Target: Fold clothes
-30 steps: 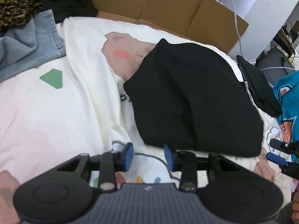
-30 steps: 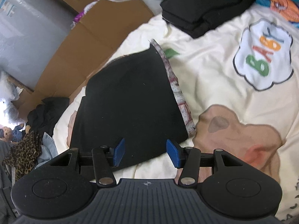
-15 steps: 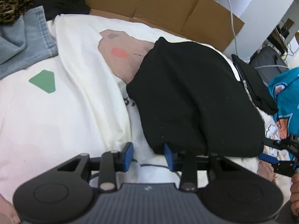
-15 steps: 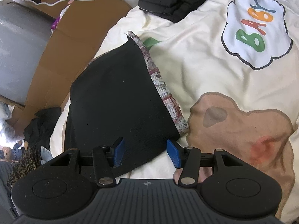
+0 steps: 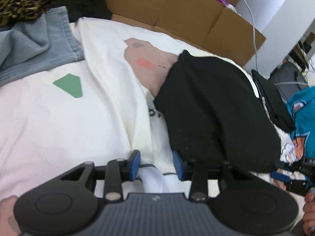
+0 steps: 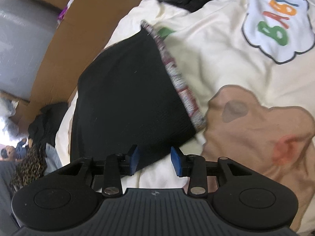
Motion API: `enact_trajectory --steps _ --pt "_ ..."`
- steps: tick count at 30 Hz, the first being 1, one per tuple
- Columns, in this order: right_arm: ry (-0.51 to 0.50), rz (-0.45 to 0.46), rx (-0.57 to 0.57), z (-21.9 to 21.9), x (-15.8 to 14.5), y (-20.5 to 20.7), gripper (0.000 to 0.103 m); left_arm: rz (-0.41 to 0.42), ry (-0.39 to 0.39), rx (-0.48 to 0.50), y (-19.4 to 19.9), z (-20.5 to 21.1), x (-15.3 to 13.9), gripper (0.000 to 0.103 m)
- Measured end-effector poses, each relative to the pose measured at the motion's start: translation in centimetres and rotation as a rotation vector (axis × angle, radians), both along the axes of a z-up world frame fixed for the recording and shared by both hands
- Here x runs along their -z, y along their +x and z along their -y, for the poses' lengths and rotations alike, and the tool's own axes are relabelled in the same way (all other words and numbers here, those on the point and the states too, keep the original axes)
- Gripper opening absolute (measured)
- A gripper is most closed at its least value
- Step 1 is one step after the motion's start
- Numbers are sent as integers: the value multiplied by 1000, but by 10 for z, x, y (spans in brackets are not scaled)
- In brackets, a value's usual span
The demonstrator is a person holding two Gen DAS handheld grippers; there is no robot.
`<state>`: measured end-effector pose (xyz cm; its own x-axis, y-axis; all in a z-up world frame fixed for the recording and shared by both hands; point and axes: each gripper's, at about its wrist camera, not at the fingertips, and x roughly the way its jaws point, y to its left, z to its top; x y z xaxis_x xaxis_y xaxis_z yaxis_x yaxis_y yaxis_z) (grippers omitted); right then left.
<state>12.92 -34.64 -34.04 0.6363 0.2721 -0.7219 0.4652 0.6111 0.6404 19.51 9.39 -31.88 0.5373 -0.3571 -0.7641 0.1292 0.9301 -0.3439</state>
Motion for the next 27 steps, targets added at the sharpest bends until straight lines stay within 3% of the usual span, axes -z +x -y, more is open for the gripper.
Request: enact_trajectory --steps 4,18,20,21,27 --pt "4 -4 -1 -1 1 1 47 -2 -4 -1 0 -3 1 40" --pt "86 10 131 10 17 -2 47 -3 -4 58 0 9 5 43" --pt "64 25 113 8 15 -1 22 5 9 69 -1 12 2 43" --pt "63 28 115 8 14 -1 18 9 15 74 -1 14 1 44" --pt "80 27 131 10 15 -1 20 15 35 105 -1 19 3 45"
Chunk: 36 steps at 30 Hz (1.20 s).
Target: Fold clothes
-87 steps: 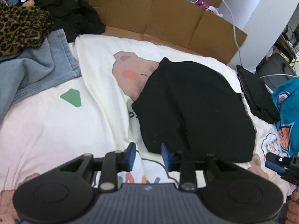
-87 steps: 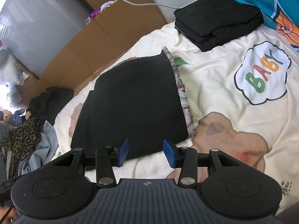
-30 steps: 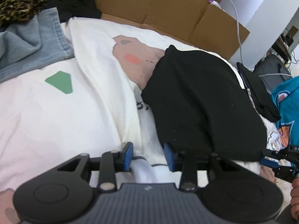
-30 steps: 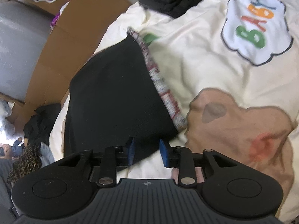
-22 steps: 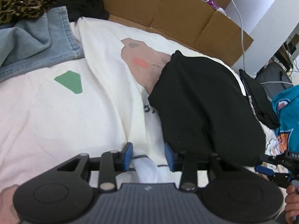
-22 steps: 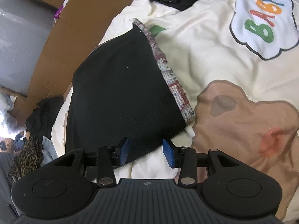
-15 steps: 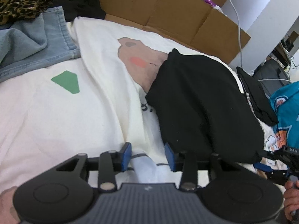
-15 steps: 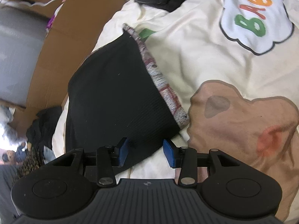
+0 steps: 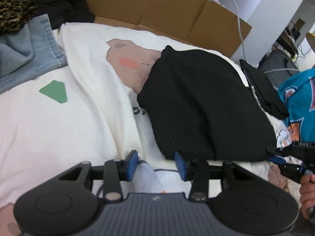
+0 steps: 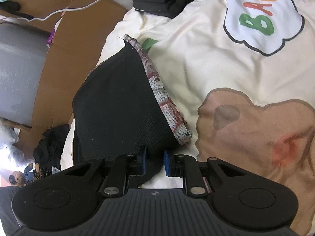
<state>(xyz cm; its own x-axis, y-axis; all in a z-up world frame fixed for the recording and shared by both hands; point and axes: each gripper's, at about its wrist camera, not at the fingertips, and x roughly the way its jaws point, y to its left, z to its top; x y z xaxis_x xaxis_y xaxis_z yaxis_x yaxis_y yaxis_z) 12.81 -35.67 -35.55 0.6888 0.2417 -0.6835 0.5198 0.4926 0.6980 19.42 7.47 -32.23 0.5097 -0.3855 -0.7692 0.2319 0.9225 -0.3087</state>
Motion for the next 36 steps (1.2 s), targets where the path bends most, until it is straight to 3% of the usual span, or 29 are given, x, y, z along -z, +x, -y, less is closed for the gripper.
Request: enact_trajectory --steps 4,10,12,14,17,23,25,27,36 --pt "45 -12 12 0 5 -2 45 -4 -25 6 -1 0 3 45" --pt "83 -7 30 2 11 -1 45 21 -22 69 1 13 3 45" --pt "88 -1 56 5 13 -2 44 30 -22 84 2 16 2 45" --pt "88 7 71 7 13 -2 26 40 -26 91 3 19 0 45" --pt "65 22 67 8 10 -1 15 35 -20 105 4 23 1 45" --pt "61 26 67 10 9 -1 13 21 -23 96 7 26 14 43" --pt "61 27 65 10 9 -2 13 30 -42 87 6 26 14 30" --pt "60 27 64 10 9 -2 13 52 -40 94 5 27 14 10" --pt "-3 66 69 12 -3 -3 7 136 -22 40 3 11 -4 5"
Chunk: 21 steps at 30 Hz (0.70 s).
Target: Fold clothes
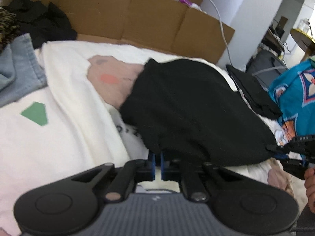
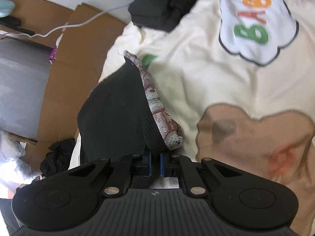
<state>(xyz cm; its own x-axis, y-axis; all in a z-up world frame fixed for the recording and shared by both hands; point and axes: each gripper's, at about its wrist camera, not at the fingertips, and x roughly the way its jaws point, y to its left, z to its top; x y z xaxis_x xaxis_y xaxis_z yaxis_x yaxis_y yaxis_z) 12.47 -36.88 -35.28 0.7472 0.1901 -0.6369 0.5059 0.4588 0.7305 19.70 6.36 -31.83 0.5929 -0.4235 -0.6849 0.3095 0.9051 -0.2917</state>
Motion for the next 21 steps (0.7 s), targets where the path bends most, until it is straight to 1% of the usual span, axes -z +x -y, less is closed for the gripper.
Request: enact_trajectory --steps 4,5,6,7,9,10,11,12,13,14,17,19,21 --pt "20 -9 9 2 4 0 7 -22 1 10 1 -3 2 5" --pt "22 -17 6 2 5 1 7 -29 -9 13 0 -4 3 6" --pt "24 -23 3 2 6 1 8 -38 -28 14 0 -6 4 9" --pt "31 -30 2 1 8 2 12 -50 -46 16 1 -8 5 13" --pt "66 -44 9 2 13 1 16 -72 -54 11 3 -12 8 18" --pt "82 -52 15 2 15 0 24 -82 -51 7 4 -14 9 22" --pt "98 -59 20 2 17 -2 37 -92 -47 4 5 -15 10 33" --pt "108 -59 24 2 19 -2 40 -103 -43 2 7 -17 12 39" --pt "118 -59 28 2 20 -2 41 -102 -37 15 7 -16 12 39" --pt "118 -57 27 2 21 -1 41 -99 -31 31 7 -15 12 42" --pt "124 -50 28 1 24 2 41 -86 2 77 6 -7 11 53" --pt "133 -46 39 1 27 4 41 -87 21 95 6 -2 13 54" --pt "142 -43 51 0 30 6 41 -85 38 112 6 3 15 57"
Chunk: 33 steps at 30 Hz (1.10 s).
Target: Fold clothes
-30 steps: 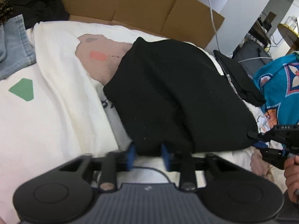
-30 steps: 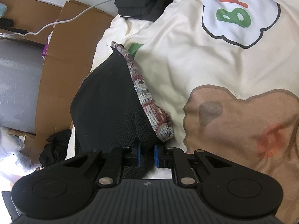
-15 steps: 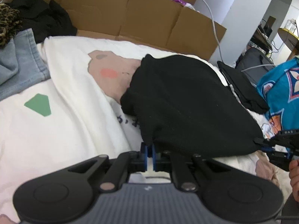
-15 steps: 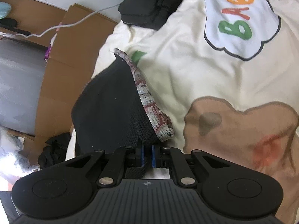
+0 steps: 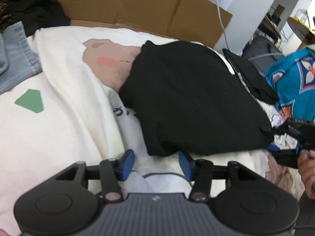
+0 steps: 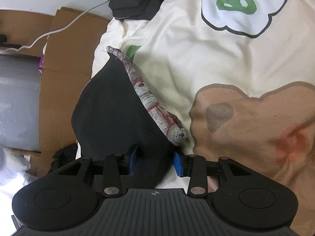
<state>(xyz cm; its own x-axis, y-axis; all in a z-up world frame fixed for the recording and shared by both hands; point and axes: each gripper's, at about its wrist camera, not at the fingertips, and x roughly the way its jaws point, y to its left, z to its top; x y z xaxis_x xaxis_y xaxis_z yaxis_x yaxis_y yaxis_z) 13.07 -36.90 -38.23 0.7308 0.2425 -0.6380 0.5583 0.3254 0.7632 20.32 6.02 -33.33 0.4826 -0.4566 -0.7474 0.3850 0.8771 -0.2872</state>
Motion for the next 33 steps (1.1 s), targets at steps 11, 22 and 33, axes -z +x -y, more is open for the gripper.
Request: enact_trajectory --steps 11,22,33 --pt "-30 16 20 -6 3 8 41 35 25 97 8 14 3 62" --pt "-75 12 -21 -2 -6 13 12 45 54 142 1 24 1 7" --pt "-128 0 -60 9 -26 17 10 17 52 138 -27 38 -6 0"
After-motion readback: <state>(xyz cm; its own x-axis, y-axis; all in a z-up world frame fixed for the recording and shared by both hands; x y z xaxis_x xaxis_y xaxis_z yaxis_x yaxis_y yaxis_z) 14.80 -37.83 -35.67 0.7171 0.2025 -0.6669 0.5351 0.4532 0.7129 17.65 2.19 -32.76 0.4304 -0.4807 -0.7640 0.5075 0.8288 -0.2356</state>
